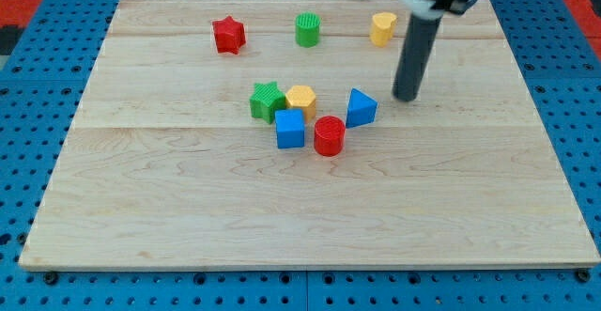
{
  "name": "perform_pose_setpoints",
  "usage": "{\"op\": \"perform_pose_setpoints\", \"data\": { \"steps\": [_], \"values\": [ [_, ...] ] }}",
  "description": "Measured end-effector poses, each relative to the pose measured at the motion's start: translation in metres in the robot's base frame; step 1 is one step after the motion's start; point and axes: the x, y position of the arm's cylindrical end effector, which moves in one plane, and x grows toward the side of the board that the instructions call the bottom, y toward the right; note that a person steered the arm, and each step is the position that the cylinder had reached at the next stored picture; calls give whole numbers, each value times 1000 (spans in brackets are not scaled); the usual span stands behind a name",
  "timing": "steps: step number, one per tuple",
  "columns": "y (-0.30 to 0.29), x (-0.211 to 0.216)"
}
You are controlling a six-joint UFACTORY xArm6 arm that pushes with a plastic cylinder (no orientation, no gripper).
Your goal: Push the blue triangle into the yellow hexagon
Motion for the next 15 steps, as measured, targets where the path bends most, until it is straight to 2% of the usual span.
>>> {"op": "perform_pose_setpoints", "data": {
  "steps": [1, 2, 3, 4, 5, 6, 7, 8, 9, 11, 12, 13, 14, 15],
  "values": [
    [-43, 6],
    [-77, -19],
    [-42, 44],
    [-58, 76],
    [-98, 9],
    [-96, -10],
    [-80, 2],
    [-46, -7],
    [-66, -79],
    [-62, -22],
    [-45, 43],
    [0, 98],
    [19, 139],
    [-53, 101]
  ]
}}
